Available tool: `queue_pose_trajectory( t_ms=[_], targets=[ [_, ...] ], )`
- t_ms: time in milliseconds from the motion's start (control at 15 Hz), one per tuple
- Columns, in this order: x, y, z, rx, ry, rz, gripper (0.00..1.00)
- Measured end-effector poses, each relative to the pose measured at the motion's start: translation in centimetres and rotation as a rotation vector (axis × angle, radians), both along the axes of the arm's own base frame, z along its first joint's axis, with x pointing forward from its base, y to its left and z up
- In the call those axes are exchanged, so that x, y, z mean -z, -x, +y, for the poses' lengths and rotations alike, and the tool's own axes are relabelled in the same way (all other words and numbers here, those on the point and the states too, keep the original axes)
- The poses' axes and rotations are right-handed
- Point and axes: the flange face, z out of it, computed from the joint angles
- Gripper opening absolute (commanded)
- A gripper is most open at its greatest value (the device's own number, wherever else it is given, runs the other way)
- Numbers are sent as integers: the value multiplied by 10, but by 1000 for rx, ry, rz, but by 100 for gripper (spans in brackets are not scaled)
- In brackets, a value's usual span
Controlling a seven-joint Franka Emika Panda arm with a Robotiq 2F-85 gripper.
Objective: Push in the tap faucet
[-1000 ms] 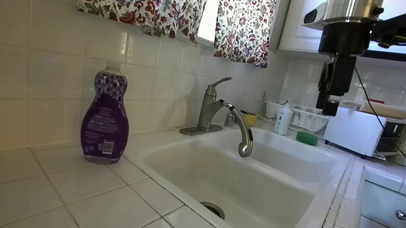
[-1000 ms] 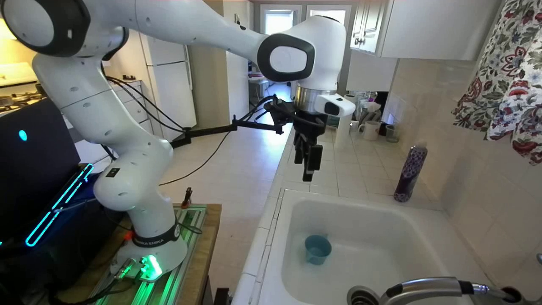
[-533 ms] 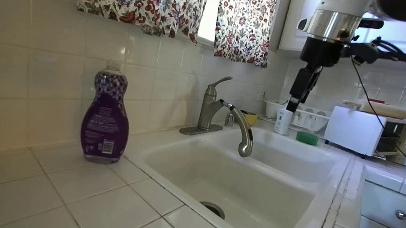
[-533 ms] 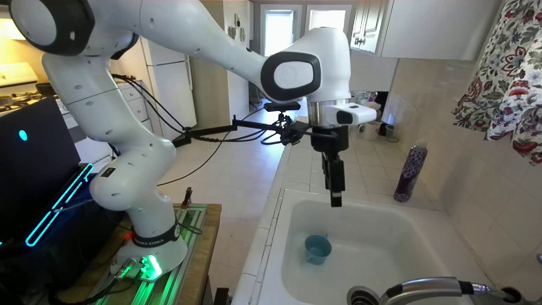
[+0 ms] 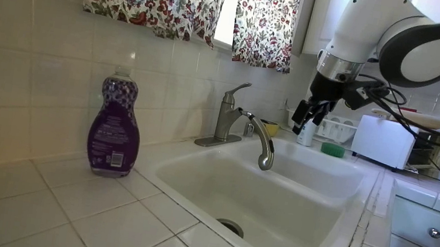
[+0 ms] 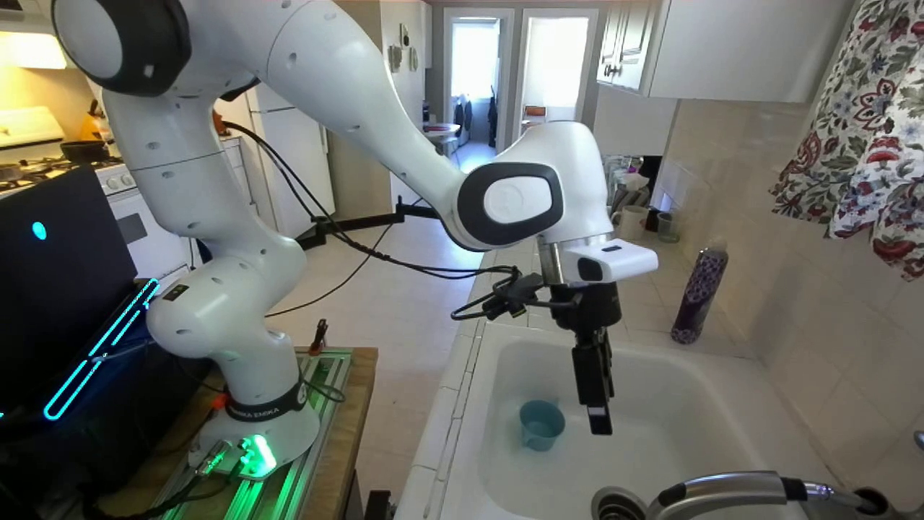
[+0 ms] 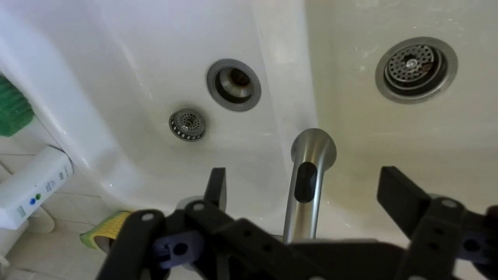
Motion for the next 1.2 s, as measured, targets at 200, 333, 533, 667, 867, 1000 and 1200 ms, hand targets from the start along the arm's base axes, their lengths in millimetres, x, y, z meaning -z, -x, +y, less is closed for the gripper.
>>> queue_pose_trajectory(
  t_ms=[200, 333, 533, 667, 867, 1000, 1200],
  targets=[
    [-4, -1, 4, -9, 2, -7, 100],
    [-4, -1, 4, -8, -1, -8, 100],
    [3, 0, -6, 23, -19, -21, 100],
    [11, -4, -16, 39, -40, -54, 100],
    [27, -12, -32, 50, -87, -118, 100],
    [40, -17, -42, 51, -112, -162, 100],
    [58, -24, -53, 24, -133, -233, 100]
  ],
)
